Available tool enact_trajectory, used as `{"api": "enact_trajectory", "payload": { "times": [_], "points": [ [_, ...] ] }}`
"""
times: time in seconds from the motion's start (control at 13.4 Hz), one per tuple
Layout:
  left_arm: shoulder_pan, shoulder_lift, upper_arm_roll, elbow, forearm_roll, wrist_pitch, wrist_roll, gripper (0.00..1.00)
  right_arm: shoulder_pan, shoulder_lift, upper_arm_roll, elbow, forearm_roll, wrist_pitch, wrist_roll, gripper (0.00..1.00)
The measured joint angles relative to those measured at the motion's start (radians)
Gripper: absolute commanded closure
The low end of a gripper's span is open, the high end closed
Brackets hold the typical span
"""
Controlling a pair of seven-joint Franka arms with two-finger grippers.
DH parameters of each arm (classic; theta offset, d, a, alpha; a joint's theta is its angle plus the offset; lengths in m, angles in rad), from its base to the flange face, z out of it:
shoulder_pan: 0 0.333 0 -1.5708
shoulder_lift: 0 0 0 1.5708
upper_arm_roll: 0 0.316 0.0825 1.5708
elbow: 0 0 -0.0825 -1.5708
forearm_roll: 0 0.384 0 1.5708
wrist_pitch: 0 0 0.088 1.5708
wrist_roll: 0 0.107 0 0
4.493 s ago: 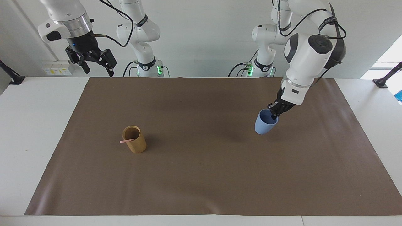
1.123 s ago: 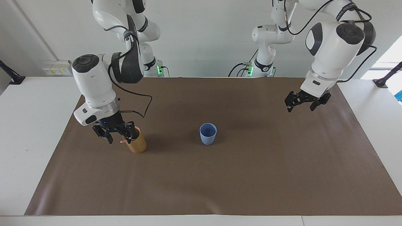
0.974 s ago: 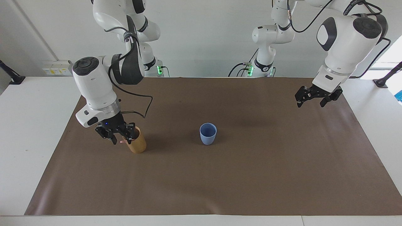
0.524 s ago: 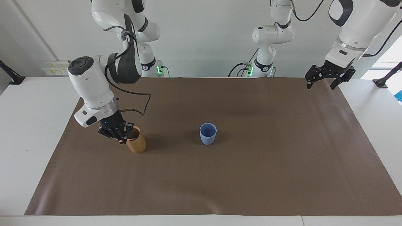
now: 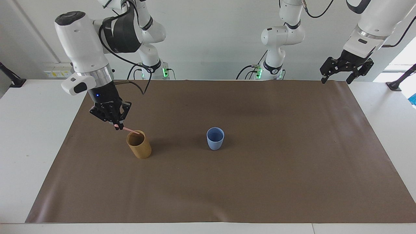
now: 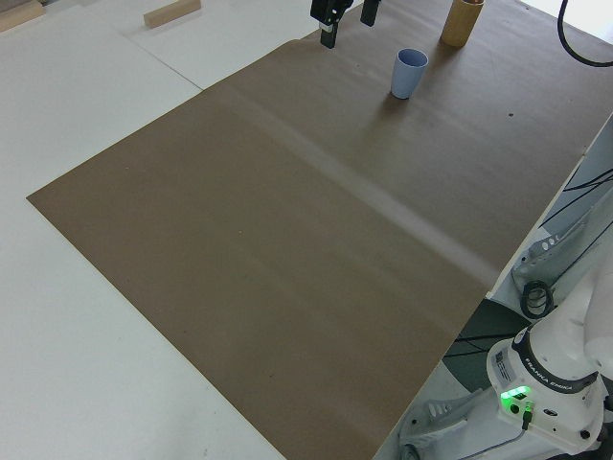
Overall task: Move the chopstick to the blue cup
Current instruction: 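Lift the pink stick with the right gripper over the blue cup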
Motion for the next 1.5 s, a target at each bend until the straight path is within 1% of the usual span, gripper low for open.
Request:
{"api": "enact_trajectory", "payload": {
  "times": [0.15,0.3,0.52,0.75,0.9,1.12,1.27,1.5],
  "points": [
    [0.0,-0.001,-0.023,0.0,-0.004,-0.049,0.0,0.0,0.021,-0.043,0.002,-0.003,0.0,-0.009,0.0,1.0],
    [-0.001,-0.002,-0.061,0.0,-0.004,-0.071,-0.002,0.0,0.077,-0.047,0.004,-0.007,0.001,0.027,0.003,1.0],
    [0.002,-0.002,-0.048,0.0,-0.004,-0.075,-0.002,0.0,0.191,-0.029,0.007,-0.027,0.001,0.188,0.022,1.0],
    [0.006,-0.002,-0.017,0.0,-0.004,-0.077,-0.001,0.0,0.303,0.019,0.008,-0.046,0.001,0.338,0.03,1.0],
    [0.008,-0.002,-0.016,0.0,-0.004,-0.077,-0.001,0.0,0.363,0.04,0.009,-0.069,0.001,0.425,0.03,1.0],
    [0.008,-0.002,-0.017,0.0,-0.004,-0.078,-0.001,0.0,0.446,0.044,0.009,-0.133,0.001,0.521,0.03,1.0],
    [0.008,-0.002,-0.017,0.0,-0.004,-0.079,-0.001,0.0,0.48,0.043,0.009,-0.175,-0.005,0.547,0.03,1.0],
    [0.008,-0.002,-0.017,0.0,-0.004,-0.079,-0.001,0.0,0.483,0.043,0.008,-0.235,-0.026,0.572,0.029,1.0]
  ]
}}
